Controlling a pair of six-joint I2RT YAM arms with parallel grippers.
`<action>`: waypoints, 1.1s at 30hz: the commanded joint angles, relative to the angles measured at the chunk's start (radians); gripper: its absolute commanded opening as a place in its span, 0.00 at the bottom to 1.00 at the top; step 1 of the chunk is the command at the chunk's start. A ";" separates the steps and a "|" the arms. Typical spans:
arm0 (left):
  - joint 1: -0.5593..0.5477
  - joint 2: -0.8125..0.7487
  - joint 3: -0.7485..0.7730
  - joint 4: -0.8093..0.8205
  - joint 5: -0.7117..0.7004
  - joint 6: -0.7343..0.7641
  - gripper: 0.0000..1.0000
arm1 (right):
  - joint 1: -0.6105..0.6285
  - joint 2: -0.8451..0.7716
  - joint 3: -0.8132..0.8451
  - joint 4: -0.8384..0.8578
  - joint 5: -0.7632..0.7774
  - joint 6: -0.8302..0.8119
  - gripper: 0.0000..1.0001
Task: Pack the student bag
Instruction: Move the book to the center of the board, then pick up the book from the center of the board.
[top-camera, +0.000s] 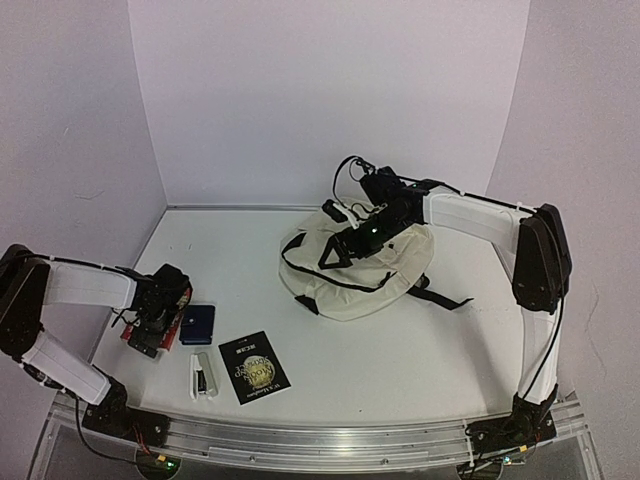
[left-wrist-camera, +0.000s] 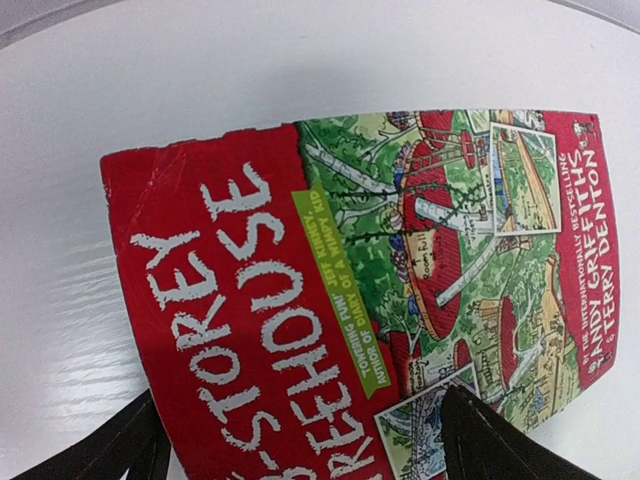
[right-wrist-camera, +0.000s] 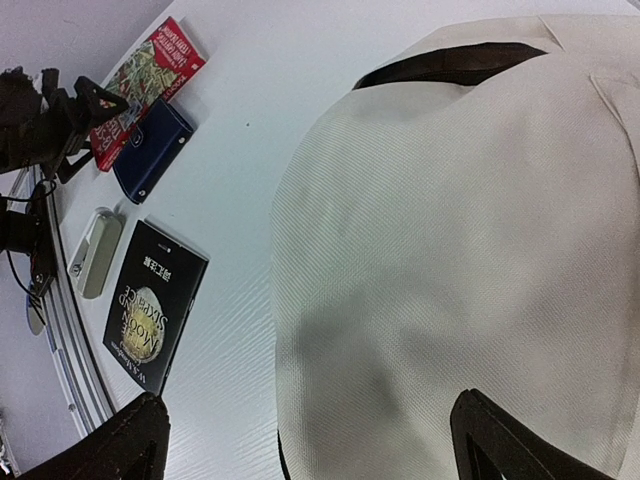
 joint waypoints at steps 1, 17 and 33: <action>0.058 0.152 -0.003 0.363 0.229 0.257 0.92 | 0.002 -0.055 0.012 0.006 -0.009 -0.003 0.98; 0.094 0.304 0.267 0.462 0.495 0.804 0.87 | 0.008 -0.041 0.045 0.001 -0.036 0.024 0.98; 0.357 0.186 0.294 0.400 0.467 0.848 0.93 | 0.087 0.072 0.220 0.007 -0.032 0.095 0.97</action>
